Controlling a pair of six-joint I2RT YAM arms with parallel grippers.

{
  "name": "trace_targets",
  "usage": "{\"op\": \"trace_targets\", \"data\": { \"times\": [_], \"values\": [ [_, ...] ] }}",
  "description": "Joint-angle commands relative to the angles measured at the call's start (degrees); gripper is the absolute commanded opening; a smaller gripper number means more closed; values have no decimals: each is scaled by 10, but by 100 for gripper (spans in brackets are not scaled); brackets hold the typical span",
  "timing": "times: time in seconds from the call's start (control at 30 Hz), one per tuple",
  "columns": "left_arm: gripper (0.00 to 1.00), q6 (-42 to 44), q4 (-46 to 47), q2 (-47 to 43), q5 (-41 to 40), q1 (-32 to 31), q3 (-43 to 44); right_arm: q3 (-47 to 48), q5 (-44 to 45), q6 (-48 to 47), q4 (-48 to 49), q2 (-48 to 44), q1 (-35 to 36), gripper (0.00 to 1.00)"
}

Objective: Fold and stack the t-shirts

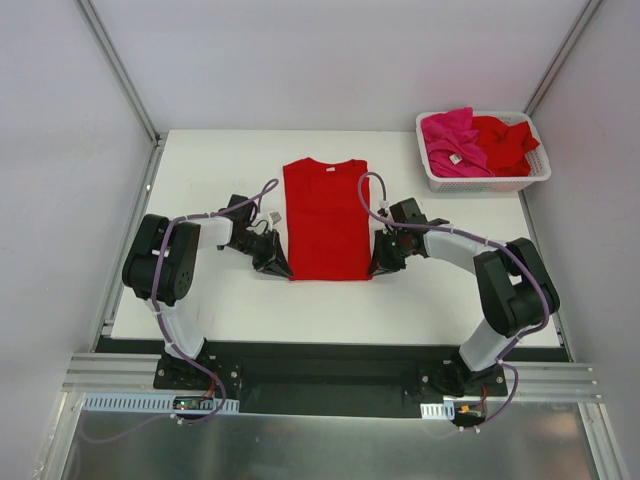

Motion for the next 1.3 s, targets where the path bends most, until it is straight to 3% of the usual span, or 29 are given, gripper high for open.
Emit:
{"op": "trace_targets", "data": {
  "times": [0.0,0.57,0.93,1.27],
  "values": [
    [0,19,-10,-15,4,-5,13,16,4,-4,-8,-3,-3,1],
    [0,2,-26,-99,-23,-5,-67,-63,-6,8,-32,-113,17,1],
    [0,-27,-38,-199,-34,-16,-148,-151,20,52,-24,-202,87,1],
    [0,-99,-52,-322,-72,-113,-225,-212,47,86,-59,-312,131,1]
  ]
}}
